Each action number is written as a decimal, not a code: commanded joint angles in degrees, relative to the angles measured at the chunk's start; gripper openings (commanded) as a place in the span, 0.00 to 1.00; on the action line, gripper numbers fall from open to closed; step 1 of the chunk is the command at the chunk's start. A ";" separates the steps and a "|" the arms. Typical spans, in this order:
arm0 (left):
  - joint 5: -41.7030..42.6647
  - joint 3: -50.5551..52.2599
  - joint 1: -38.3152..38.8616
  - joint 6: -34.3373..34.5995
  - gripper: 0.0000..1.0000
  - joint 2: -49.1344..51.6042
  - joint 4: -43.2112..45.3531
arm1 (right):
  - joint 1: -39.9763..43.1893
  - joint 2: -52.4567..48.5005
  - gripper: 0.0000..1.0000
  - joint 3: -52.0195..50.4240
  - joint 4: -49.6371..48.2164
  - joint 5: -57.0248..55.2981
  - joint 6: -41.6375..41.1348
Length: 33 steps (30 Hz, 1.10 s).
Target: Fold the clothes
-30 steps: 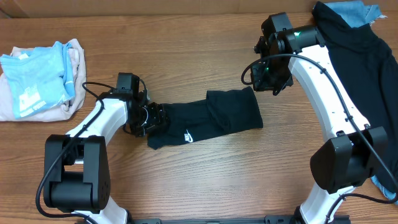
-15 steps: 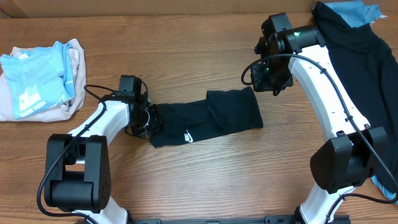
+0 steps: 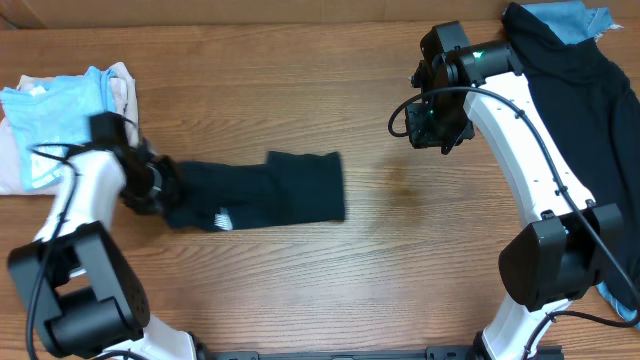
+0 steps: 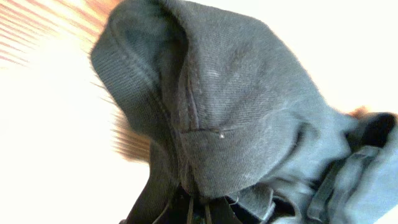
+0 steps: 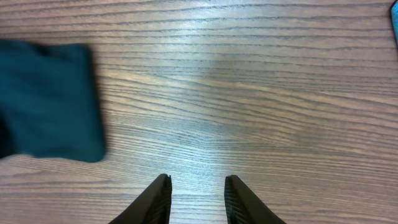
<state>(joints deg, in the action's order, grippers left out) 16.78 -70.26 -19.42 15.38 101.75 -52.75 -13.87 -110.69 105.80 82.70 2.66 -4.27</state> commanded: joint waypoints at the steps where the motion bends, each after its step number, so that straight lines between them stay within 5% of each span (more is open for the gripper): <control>1: -2.12 -7.85 -2.51 -4.66 0.04 -2.56 -3.21 | 0.13 0.22 0.32 0.66 -0.04 -0.48 -0.07; 10: 0.42 -18.08 5.88 -6.21 0.05 -2.56 -13.31 | 0.13 0.22 0.32 0.66 0.00 -0.46 -0.09; 23: -18.34 -16.28 31.69 -5.49 0.11 -0.61 -14.71 | 0.13 0.22 0.32 0.66 0.31 -0.46 -0.07; 33: -18.67 -16.06 37.09 -4.63 0.12 4.00 -14.71 | 0.13 0.22 0.32 0.66 0.37 -0.48 -0.07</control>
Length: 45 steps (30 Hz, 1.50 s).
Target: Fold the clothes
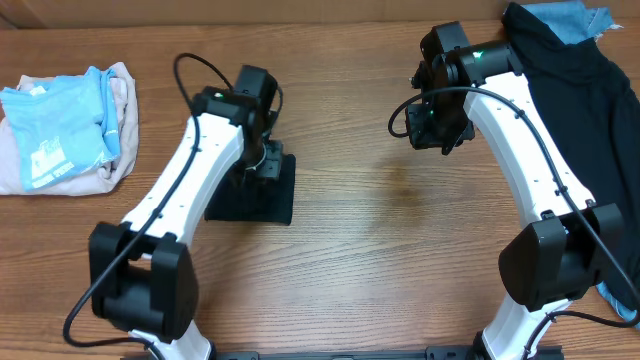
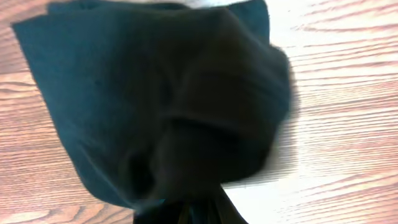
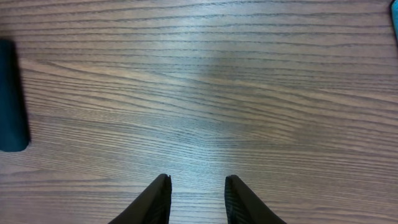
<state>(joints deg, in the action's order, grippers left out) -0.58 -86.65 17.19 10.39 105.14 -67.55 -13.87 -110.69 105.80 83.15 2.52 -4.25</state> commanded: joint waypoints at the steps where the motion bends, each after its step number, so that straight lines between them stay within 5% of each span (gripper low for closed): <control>1: -1.29 0.31 0.52 0.35 0.13 0.59 0.02 | 0.13 0.22 0.32 0.66 -0.11 -0.35 -0.09; 5: 0.70 0.31 0.52 0.33 0.21 0.59 -0.81 | 0.13 0.22 0.32 0.66 -0.15 -0.35 -0.09; 12: 12.96 0.20 0.52 -3.41 0.22 0.50 0.55 | 0.13 0.22 0.33 0.66 -0.37 -0.35 -0.09; 24: 4.31 0.15 -4.85 3.98 0.22 -1.33 5.11 | -0.20 0.22 0.33 0.66 -0.37 7.26 6.05; 28: 2.97 0.15 -8.48 1.99 0.49 -1.31 7.34 | -0.26 0.22 0.33 0.66 -0.79 8.28 5.99; 31: 3.19 0.15 -11.54 -1.84 0.58 -1.31 9.64 | -0.26 0.22 0.33 0.66 -0.57 8.28 5.99; 45: 3.85 0.15 -18.45 -8.72 0.60 2.43 16.50 | -7.23 0.22 0.33 -1.90 -4.46 31.61 11.98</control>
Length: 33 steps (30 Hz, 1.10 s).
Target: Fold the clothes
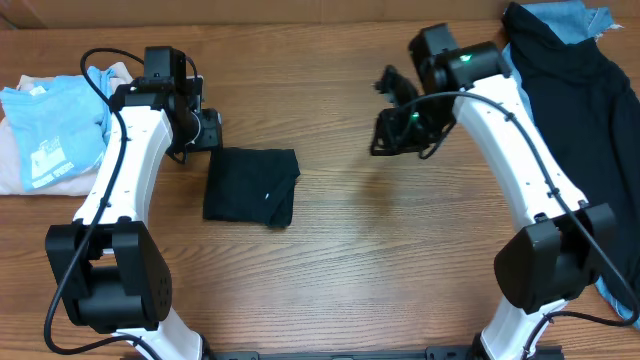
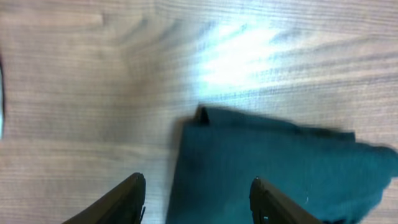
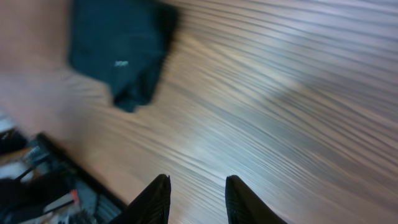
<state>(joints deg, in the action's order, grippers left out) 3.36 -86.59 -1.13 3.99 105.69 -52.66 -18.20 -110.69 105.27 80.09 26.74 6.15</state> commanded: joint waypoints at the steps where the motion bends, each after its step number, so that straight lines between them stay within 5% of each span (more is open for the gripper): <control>1: 0.15 0.09 -0.13 -2.32 0.62 2.47 2.67 | -4.31 0.22 0.33 -2.40 -2.99 8.46 1.53; 11: 1.99 0.09 -0.13 -2.32 0.66 11.80 6.95 | -17.81 0.00 0.33 -16.17 -25.75 9.84 -7.19; 21: -2.16 0.09 -0.26 -2.27 0.65 14.82 1.55 | -24.63 -1.29 0.48 -28.70 -47.08 6.23 -12.61; 33: -4.20 0.11 -0.35 7.89 0.36 14.82 -22.40 | -23.65 -7.61 0.48 -29.44 -48.17 5.20 -13.73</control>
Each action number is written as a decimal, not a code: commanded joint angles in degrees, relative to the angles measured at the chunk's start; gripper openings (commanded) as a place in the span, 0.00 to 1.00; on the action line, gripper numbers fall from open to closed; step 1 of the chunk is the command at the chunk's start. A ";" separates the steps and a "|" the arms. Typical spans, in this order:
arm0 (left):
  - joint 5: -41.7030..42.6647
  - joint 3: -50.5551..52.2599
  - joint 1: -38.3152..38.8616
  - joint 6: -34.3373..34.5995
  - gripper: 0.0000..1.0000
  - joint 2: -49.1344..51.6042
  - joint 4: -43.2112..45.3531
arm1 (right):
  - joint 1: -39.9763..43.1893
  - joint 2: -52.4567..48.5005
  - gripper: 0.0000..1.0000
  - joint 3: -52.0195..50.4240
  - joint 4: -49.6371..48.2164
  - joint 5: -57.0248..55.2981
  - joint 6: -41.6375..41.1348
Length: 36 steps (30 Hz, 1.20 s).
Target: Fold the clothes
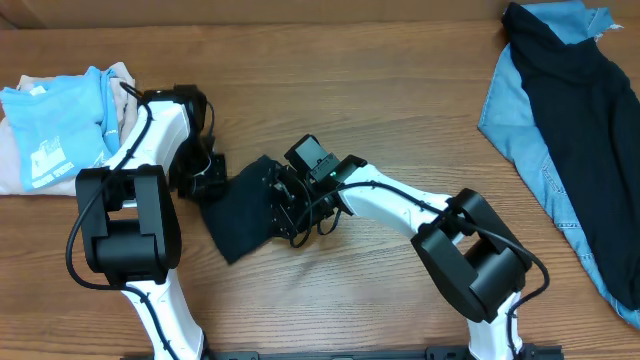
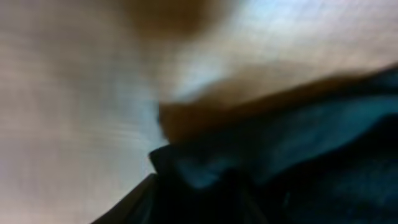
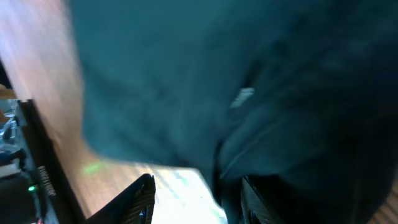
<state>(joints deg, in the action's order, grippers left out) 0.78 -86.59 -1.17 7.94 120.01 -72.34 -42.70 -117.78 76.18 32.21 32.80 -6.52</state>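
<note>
The folded black garment [image 1: 236,215] lies skewed on the wooden table [image 1: 400,100], left of centre. My left gripper [image 1: 206,183] is low at its upper left edge. In the left wrist view the picture is blurred; dark cloth [image 2: 298,155] fills the bottom, and the left gripper [image 2: 199,202] looks open, one finger hidden in the cloth. My right gripper [image 1: 284,206] reaches across onto the garment's right side. It [image 3: 198,200] is open, with a cloth edge [image 3: 249,124] lying between its fingers.
A pile of folded light-blue and pink clothes [image 1: 60,135] sits at the far left. A heap of black and blue clothing [image 1: 570,120] covers the right end of the table. The right arm stretches from the front edge over the table's middle.
The right gripper was up over the table right of the garment and is now down on its right side. The left gripper is low at its left edge. The garment lies more skewed.
My left gripper was shut on the left end of a long black garment. Then that end lay over the right half, folded double. Then the left gripper was open beside the square fold, the right one turned toward it. Now both are at the garment.
</note>
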 commanded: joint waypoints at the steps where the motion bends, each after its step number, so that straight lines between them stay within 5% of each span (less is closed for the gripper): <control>1: -2.43 0.11 -0.31 3.96 0.31 0.48 -4.42 | 1.25 -0.50 0.49 -0.33 -0.28 -1.57 -1.07; 14: -5.68 0.09 -0.31 5.42 0.08 0.48 -9.18 | 10.05 -0.48 0.53 -0.09 -0.90 -9.66 -0.74; 21: -1.20 -0.33 -0.31 3.98 0.08 -2.36 -2.82 | 12.61 1.90 0.64 3.91 5.03 -11.06 2.49; 27: 13.77 -1.36 -0.28 -2.45 0.24 -6.99 6.64 | 12.90 8.55 0.69 7.76 9.44 -19.23 2.73; 32: 31.93 -1.33 0.22 -13.14 0.61 -7.89 13.99 | 12.87 14.12 0.70 8.70 11.58 -20.39 3.78; 36: 31.87 -1.27 1.07 -13.97 0.71 -7.78 16.31 | 12.90 17.05 0.70 8.70 13.55 -22.53 3.76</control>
<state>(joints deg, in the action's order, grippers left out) 26.24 -87.02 -0.84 -1.67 113.40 -56.71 -30.00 -102.69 83.72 44.97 13.10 -3.40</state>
